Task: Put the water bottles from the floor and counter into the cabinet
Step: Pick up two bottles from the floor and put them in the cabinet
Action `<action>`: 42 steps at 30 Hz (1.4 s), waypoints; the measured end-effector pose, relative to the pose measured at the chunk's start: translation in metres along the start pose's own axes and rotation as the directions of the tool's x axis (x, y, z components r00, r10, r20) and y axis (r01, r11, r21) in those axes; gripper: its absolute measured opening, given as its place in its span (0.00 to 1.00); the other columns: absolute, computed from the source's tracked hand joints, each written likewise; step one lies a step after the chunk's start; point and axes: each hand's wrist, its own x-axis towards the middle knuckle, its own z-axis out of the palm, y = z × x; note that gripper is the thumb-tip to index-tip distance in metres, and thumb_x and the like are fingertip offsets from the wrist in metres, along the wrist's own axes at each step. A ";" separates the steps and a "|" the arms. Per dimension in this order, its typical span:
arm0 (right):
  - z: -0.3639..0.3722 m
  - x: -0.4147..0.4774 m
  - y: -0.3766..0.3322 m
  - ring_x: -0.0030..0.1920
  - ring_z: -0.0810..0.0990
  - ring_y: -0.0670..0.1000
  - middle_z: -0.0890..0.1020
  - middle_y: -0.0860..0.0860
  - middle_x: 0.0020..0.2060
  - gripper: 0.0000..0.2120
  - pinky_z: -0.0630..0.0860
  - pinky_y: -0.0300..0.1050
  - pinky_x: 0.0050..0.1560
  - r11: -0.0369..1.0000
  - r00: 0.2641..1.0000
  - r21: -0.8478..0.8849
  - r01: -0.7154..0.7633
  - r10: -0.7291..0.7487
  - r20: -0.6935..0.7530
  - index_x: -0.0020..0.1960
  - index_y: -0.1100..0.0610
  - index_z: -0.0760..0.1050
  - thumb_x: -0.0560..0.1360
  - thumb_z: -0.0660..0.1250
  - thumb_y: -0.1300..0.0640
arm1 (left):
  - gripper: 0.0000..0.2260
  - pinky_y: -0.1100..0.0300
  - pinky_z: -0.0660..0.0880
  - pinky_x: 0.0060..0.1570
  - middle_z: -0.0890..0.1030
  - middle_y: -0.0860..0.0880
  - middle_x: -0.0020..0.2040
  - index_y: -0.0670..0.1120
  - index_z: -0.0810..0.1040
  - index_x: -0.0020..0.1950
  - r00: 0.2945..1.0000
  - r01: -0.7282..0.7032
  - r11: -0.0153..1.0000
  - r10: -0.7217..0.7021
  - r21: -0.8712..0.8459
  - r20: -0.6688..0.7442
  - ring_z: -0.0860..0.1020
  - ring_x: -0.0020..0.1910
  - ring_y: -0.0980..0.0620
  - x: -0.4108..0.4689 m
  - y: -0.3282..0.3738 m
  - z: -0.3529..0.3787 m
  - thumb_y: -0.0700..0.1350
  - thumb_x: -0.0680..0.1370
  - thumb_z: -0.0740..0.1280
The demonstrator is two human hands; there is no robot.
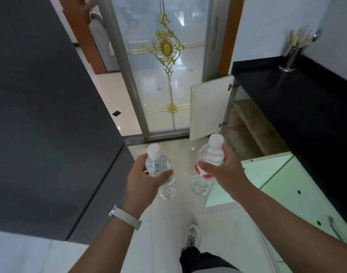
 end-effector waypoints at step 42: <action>0.012 0.389 -0.041 0.46 0.82 0.40 0.83 0.43 0.44 0.19 0.78 0.37 0.47 0.951 0.604 0.114 -0.288 0.273 -0.749 0.53 0.45 0.76 0.67 0.78 0.56 | 0.25 0.66 0.76 0.42 0.84 0.51 0.50 0.48 0.77 0.60 0.528 -0.282 0.959 0.156 -0.001 0.835 0.83 0.47 0.54 0.560 0.076 0.243 0.43 0.67 0.82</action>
